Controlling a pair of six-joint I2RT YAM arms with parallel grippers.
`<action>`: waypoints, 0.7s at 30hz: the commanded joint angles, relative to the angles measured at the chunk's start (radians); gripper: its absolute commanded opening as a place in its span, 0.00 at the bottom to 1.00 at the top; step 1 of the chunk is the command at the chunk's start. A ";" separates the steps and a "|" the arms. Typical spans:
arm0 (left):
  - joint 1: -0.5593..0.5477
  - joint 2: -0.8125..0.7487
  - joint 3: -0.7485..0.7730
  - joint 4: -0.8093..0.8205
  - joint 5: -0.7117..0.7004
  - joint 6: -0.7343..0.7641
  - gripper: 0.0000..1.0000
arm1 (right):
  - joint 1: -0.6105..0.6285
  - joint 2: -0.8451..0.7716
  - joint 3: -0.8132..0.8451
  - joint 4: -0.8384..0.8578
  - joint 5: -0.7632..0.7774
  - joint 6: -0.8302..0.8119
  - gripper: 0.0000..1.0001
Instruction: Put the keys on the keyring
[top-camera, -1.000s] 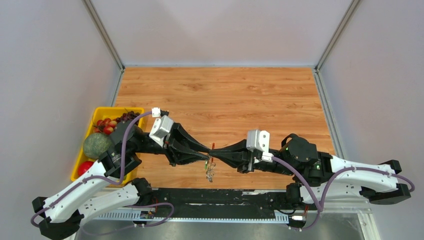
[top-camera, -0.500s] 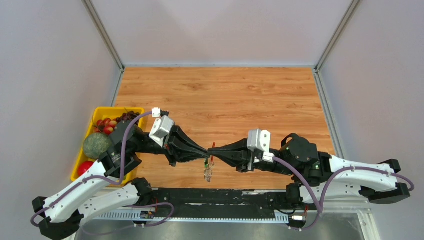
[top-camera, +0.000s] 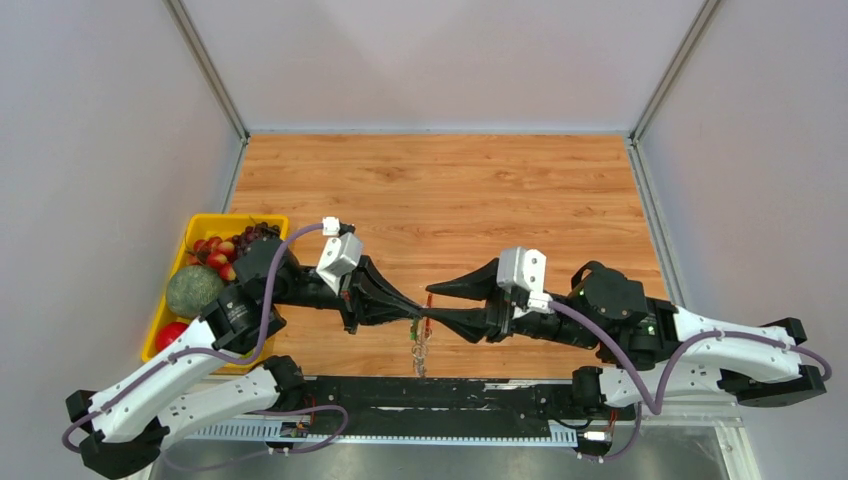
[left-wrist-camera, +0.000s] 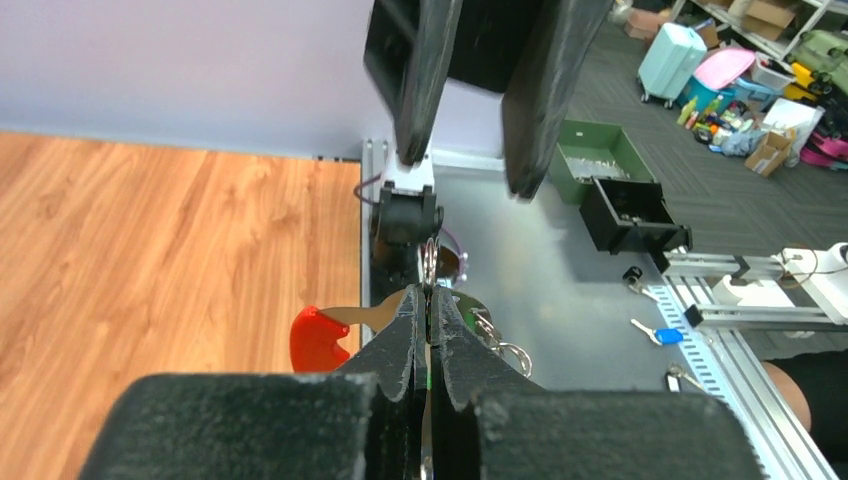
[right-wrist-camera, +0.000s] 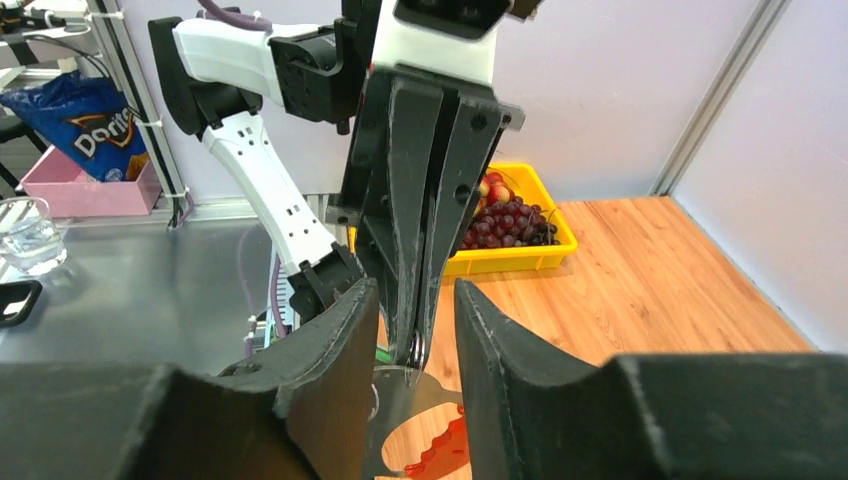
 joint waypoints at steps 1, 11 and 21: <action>-0.003 0.014 0.064 -0.147 -0.007 0.090 0.00 | 0.008 0.008 0.147 -0.206 0.073 0.083 0.41; -0.003 0.099 0.123 -0.371 0.090 0.237 0.00 | 0.006 0.149 0.349 -0.594 0.062 0.250 0.43; -0.005 0.139 0.136 -0.474 0.130 0.309 0.00 | -0.019 0.209 0.368 -0.714 -0.066 0.341 0.36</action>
